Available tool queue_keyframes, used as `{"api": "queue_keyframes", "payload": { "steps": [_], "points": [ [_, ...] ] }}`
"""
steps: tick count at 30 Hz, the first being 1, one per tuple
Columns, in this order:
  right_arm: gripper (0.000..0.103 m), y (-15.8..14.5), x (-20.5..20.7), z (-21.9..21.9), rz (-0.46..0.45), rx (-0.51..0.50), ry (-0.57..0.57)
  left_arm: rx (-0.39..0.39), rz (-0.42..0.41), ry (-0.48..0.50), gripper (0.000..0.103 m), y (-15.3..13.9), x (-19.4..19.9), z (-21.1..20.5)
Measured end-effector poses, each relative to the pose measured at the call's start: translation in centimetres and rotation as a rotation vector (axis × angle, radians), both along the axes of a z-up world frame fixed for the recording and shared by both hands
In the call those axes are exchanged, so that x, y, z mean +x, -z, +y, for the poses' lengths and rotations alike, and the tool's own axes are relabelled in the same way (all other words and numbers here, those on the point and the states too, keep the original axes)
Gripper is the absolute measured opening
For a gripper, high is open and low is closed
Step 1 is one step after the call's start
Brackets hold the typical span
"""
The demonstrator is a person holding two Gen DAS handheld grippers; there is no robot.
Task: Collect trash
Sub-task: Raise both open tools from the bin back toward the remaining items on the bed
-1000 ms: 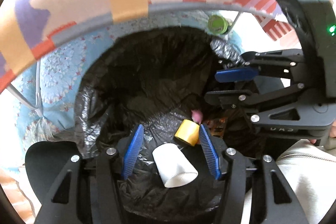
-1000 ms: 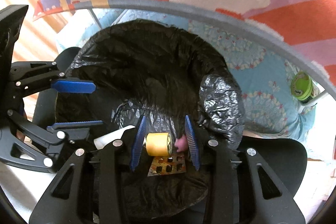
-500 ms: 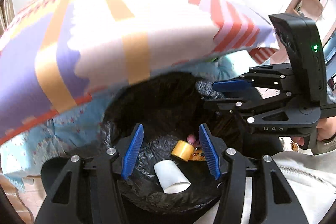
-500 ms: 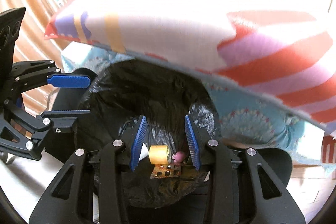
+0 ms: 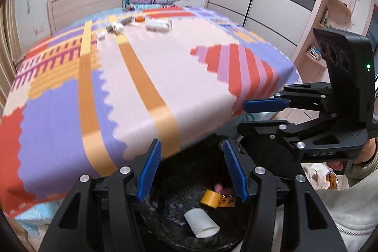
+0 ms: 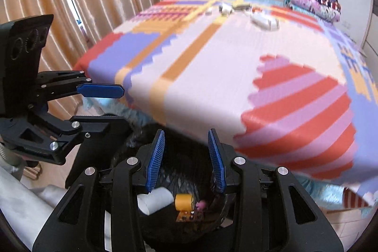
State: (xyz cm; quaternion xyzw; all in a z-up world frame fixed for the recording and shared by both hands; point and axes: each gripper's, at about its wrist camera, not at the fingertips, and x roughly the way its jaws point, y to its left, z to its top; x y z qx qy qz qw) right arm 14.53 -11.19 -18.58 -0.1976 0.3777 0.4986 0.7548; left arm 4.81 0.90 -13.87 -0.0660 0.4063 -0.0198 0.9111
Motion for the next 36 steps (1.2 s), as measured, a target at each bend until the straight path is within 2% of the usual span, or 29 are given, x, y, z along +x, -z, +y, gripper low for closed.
{"api": "queue_keyframes", "payload": {
  "steps": [6, 19, 27, 36],
  "points": [
    [0.038, -1.5, 1.2, 1.0, -0.027, 0.041, 0.017, 0.034, -0.051, -0.024, 0.053, -2.1, 1.2, 2.4],
    [0.040, -5.0, 5.2, 3.5, -0.099, 0.101, 0.036, 0.047, -0.113, -0.072, 0.053, -5.5, 5.0, 7.8],
    [0.043, -5.7, 8.9, 5.0, -0.100, 0.111, 0.059, 0.049, -0.102, -0.106, 0.053, -5.7, 8.3, 11.1],
    [0.045, -5.3, 13.1, 7.6, -0.100, 0.078, 0.076, 0.027, -0.071, -0.146, 0.053, -5.0, 11.9, 14.7]
  ]
}}
